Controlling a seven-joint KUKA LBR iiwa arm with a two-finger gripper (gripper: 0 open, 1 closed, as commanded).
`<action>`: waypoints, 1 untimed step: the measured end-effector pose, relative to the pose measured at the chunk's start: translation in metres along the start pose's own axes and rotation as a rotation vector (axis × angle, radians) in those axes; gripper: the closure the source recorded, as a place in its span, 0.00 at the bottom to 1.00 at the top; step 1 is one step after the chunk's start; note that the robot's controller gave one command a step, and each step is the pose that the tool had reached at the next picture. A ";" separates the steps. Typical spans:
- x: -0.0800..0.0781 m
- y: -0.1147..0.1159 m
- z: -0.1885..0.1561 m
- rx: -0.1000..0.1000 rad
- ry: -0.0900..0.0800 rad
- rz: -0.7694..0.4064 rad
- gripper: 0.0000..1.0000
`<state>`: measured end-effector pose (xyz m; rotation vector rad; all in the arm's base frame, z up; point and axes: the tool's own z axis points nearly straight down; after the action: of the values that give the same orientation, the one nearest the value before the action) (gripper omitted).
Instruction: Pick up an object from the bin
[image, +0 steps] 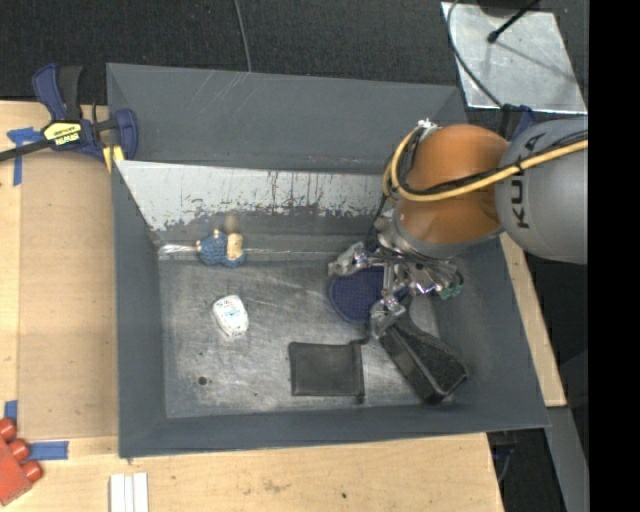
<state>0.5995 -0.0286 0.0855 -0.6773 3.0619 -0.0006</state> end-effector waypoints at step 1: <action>-0.001 0.001 -0.001 -0.001 0.000 -0.001 1.00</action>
Offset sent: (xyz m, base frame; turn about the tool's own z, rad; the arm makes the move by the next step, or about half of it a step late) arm 0.0000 0.0000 0.0000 0.0000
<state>0.5998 -0.0272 0.0866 -0.6794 3.0611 0.0004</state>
